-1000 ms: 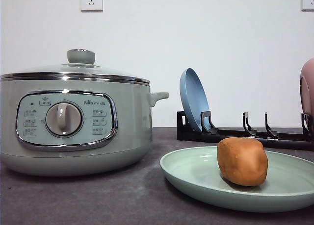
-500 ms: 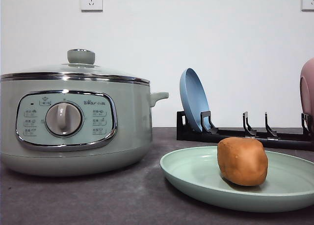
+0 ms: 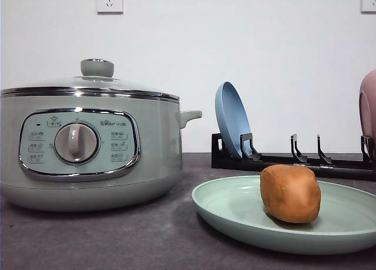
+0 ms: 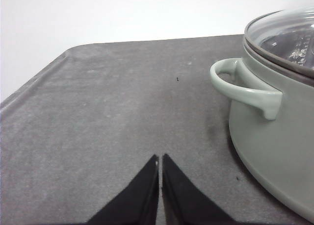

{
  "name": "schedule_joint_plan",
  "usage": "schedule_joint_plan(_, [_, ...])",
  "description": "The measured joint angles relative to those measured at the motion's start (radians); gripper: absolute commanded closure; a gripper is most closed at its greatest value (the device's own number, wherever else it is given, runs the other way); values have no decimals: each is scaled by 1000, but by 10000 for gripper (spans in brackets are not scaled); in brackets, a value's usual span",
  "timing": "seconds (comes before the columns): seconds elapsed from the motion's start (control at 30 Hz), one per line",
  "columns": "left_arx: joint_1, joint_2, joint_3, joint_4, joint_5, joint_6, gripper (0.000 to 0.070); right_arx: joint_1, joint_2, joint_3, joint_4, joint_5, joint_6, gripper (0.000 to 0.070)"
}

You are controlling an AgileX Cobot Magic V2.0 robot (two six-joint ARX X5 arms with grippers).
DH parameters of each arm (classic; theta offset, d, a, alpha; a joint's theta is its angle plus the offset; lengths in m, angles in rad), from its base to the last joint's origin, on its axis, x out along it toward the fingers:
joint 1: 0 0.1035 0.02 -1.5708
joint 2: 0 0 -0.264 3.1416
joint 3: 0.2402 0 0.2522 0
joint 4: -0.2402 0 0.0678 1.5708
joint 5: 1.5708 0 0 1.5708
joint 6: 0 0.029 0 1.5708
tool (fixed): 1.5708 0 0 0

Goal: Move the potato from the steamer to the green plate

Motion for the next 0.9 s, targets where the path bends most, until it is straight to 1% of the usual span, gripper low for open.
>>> schedule_joint_plan(0.9, [0, 0, 0, 0, 0, 0, 697, 0, 0, 0, 0, 0, 0, 700])
